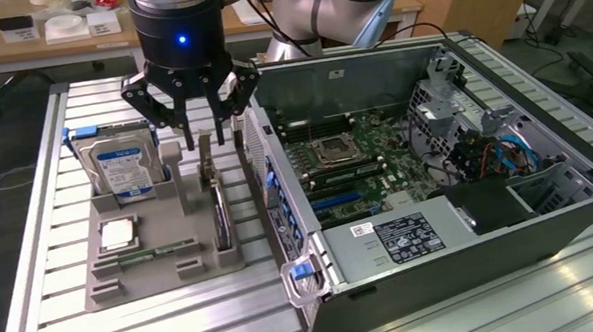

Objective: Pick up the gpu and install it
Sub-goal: 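Pick up the gpu and move the gpu toward the slot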

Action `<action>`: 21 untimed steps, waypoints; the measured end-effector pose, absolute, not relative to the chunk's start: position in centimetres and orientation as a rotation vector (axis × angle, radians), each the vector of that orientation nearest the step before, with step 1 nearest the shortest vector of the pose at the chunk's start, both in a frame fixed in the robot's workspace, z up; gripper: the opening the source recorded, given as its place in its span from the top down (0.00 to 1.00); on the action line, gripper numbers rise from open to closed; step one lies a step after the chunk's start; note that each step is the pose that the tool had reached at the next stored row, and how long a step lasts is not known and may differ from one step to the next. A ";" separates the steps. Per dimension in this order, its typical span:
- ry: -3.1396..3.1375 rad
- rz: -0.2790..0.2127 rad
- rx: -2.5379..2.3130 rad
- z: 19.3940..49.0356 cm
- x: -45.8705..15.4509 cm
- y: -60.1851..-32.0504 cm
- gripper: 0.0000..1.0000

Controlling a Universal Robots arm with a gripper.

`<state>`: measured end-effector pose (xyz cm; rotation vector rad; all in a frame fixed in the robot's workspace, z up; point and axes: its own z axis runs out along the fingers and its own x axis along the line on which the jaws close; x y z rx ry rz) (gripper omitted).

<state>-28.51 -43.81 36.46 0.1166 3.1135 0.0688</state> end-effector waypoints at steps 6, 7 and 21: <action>3.113 0.069 0.117 36.4 -28.5 -43.8 0.58; 3.113 0.069 0.117 36.3 -28.5 -43.8 0.58; 3.114 0.069 0.117 35.6 -28.5 -43.8 0.58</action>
